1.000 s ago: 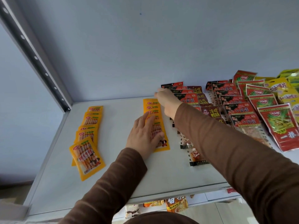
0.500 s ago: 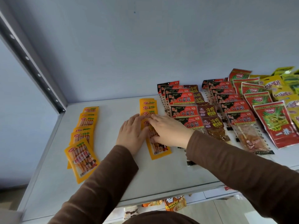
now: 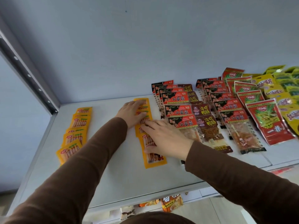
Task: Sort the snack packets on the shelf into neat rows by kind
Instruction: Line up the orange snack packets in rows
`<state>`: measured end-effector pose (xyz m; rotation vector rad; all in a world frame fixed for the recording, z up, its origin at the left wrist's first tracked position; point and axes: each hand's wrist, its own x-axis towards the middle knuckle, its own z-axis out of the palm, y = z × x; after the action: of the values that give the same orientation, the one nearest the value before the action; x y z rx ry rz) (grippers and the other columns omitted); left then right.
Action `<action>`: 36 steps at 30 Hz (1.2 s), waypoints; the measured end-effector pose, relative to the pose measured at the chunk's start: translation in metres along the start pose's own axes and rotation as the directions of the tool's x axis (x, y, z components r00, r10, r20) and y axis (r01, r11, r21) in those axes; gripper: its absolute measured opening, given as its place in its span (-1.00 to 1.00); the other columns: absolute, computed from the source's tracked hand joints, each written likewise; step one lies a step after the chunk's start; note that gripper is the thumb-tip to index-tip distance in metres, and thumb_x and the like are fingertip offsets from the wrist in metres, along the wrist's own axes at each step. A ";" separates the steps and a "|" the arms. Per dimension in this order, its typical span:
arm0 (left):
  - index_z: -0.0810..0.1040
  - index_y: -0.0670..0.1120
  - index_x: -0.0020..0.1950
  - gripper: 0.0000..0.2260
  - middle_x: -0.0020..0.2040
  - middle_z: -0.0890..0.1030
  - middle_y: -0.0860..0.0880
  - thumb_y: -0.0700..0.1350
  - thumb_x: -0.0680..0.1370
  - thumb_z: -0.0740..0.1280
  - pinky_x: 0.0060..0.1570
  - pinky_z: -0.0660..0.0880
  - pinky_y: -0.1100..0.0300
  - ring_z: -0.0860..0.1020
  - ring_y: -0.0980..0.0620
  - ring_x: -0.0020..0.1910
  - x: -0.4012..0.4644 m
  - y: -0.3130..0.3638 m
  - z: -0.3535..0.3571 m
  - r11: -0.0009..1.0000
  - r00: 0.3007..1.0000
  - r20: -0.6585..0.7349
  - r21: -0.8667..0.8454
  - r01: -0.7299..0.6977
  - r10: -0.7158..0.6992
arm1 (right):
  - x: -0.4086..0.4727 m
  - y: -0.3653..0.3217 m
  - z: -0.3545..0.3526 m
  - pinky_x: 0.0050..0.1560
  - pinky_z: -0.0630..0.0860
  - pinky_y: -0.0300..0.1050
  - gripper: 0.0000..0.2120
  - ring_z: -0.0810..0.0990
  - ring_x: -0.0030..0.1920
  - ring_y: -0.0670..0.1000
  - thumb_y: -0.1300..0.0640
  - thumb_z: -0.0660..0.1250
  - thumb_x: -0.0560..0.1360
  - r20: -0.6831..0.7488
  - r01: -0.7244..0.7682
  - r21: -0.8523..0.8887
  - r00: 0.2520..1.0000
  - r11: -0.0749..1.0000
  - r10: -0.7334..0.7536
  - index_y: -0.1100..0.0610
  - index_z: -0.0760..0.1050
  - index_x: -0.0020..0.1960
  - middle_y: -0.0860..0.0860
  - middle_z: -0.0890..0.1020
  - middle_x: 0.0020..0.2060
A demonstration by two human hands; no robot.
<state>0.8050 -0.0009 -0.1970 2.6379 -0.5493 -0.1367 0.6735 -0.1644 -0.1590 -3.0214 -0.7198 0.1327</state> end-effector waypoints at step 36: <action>0.52 -0.08 0.18 -0.73 0.10 0.51 -0.04 0.00 0.56 0.42 0.01 0.44 0.10 0.49 -0.02 0.02 0.036 0.000 -0.021 0.954 0.956 -0.164 -0.217 0.207 -0.245 | 0.001 0.008 0.004 0.56 0.03 0.15 -0.11 0.14 0.55 0.06 -0.38 0.28 0.45 0.044 -0.014 0.073 0.999 0.997 0.011 0.01 0.05 0.60 -0.02 0.14 0.59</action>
<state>0.8418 -0.0067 -0.1782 2.4760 -0.1579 -0.0083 0.6773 -0.1711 -0.1632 -2.9627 -0.6833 0.2205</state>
